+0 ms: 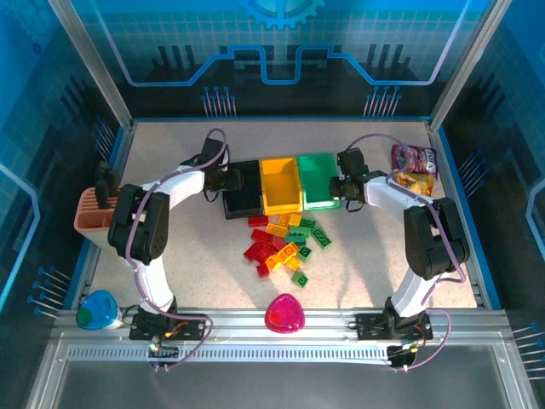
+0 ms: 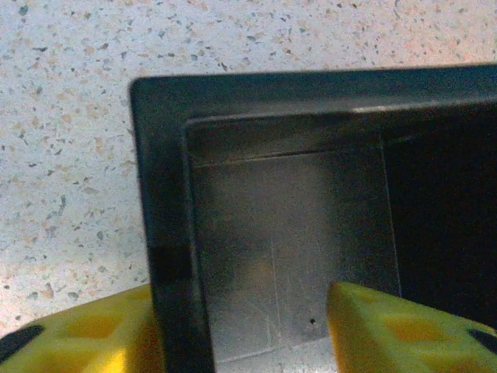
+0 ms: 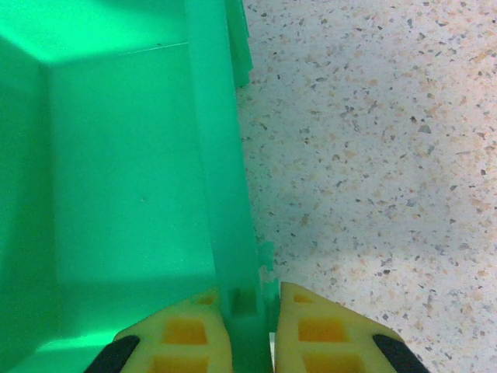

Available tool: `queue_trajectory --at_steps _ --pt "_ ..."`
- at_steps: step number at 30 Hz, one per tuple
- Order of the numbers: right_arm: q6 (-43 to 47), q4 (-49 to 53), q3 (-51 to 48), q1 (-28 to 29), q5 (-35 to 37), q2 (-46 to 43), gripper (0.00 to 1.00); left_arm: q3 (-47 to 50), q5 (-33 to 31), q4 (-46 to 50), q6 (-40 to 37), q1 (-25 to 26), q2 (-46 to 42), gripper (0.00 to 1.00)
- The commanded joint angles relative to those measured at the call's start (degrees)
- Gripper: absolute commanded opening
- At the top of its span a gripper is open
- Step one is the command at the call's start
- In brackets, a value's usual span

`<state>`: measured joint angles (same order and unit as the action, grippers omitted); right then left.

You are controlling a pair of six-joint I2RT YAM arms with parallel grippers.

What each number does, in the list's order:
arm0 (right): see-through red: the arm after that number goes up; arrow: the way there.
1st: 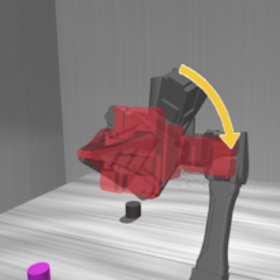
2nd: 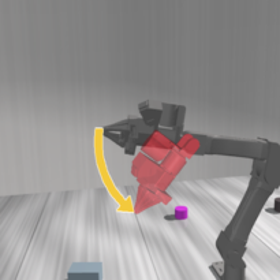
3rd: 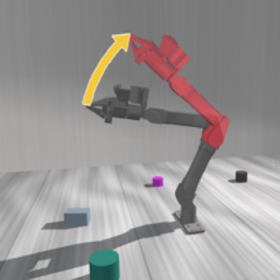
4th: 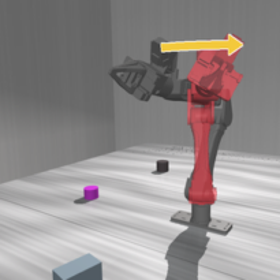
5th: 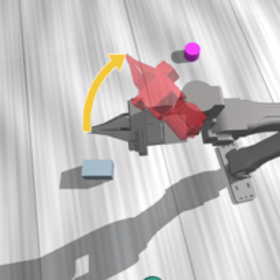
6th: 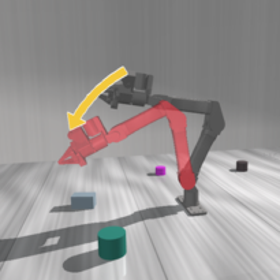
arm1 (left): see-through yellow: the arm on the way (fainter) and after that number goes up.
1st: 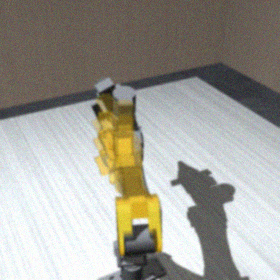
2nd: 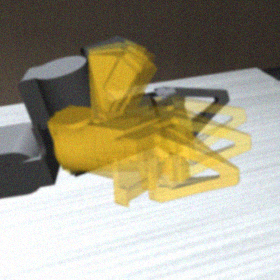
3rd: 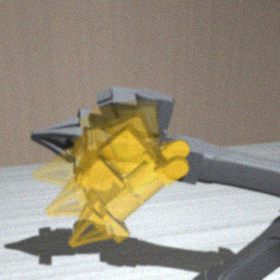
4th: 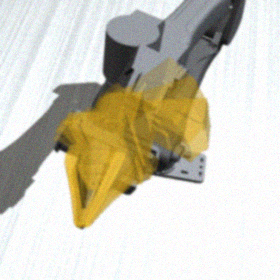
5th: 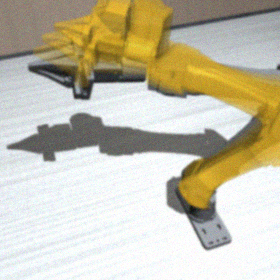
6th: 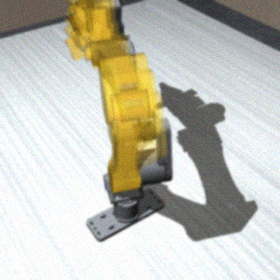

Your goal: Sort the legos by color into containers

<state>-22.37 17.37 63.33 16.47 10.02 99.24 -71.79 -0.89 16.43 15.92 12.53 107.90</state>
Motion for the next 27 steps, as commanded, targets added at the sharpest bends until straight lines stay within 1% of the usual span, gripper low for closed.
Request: queue_trajectory --at_steps 1,3,5,11,13,16,19,22,23,25,26,27 --pt "-0.23 3.55 1.73 0.89 -1.89 0.93 0.15 -1.91 -1.18 0.32 0.34 -0.08 0.17 0.62" --pt "-0.61 3.21 0.95 0.99 -1.94 0.44 0.16 -2.28 -1.29 0.18 0.29 -0.26 0.30 0.64" --pt "-1.21 2.85 0.19 1.02 -1.90 0.15 0.17 -3.26 -0.66 0.68 0.34 -0.36 0.84 0.63" --pt "-2.87 2.10 -1.26 1.17 -3.07 0.03 0.19 -7.27 2.26 1.39 1.05 -0.40 3.81 0.50" --pt "-3.03 2.06 -1.22 1.10 -3.32 0.13 0.19 -8.80 2.89 1.47 1.43 -0.42 5.00 0.47" --pt "-3.05 2.54 -0.68 1.17 -3.32 0.40 0.21 -12.18 3.44 2.47 1.47 -0.41 7.14 0.47" --pt "-3.01 3.66 0.34 1.11 -2.75 0.70 0.25 -15.79 3.50 4.26 1.46 -0.41 9.08 0.49" --pt "-2.97 3.96 0.20 1.11 -2.41 -0.26 0.34 -17.76 2.57 5.65 0.92 -0.50 9.33 0.56" --pt "-2.98 4.07 -0.11 1.14 -2.30 -0.94 0.39 -17.95 2.27 5.89 0.78 -0.63 8.90 0.59" --pt "-2.97 4.24 -0.79 1.10 -2.12 -2.57 0.55 -17.66 1.77 6.30 0.85 -0.91 7.36 0.66" --pt "-2.94 4.62 -1.20 1.12 -1.92 -3.56 0.62 -17.06 1.65 6.32 0.94 -0.98 6.14 0.69" --pt "-2.92 4.89 -1.56 1.20 -1.78 -4.57 0.65 -16.40 1.44 6.12 0.96 -1.02 4.88 0.72"
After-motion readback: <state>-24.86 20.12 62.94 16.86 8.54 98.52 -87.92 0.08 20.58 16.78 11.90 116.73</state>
